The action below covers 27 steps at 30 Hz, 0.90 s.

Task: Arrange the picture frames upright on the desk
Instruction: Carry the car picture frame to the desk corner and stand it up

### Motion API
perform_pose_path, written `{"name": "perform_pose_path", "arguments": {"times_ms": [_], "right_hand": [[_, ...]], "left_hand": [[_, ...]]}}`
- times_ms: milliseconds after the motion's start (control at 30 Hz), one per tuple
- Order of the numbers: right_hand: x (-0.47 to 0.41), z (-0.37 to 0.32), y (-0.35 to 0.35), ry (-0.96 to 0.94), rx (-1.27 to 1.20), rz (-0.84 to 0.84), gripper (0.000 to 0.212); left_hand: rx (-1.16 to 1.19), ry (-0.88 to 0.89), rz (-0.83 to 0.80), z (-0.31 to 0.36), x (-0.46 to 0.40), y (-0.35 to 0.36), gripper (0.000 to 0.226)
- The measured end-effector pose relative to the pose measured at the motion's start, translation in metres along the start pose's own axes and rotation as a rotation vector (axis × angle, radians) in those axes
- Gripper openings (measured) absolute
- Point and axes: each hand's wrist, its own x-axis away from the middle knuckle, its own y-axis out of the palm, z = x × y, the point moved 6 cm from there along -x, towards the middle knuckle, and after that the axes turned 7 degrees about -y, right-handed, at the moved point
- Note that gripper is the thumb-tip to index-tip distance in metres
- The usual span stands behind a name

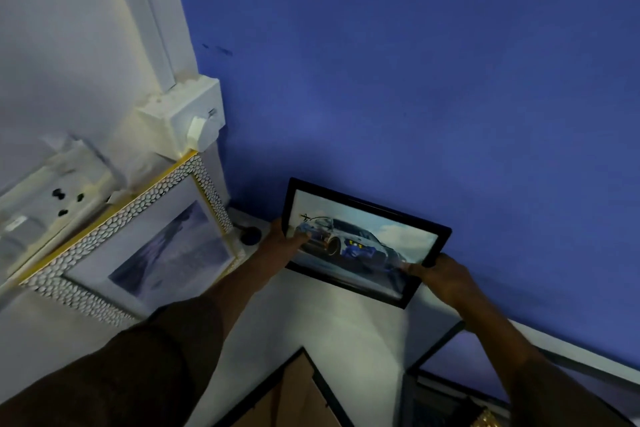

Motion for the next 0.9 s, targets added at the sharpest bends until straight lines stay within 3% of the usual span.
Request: {"name": "perform_pose_path", "arguments": {"times_ms": [267,367,900], "right_hand": [[-0.026,0.009,0.007,0.084,-0.070,-0.025,0.039],[-0.032,0.015,0.009,0.112,-0.083,-0.020,0.049],[-0.029,0.023,-0.013,0.130,0.042,0.069,0.059]], "left_hand": [[-0.043,-0.047,-0.082,-0.004,-0.022,0.007,0.076],[-0.045,-0.063,-0.090,-0.005,-0.028,0.009,0.082],[-0.048,-0.012,0.000,0.003,-0.022,0.016,0.072]]}}
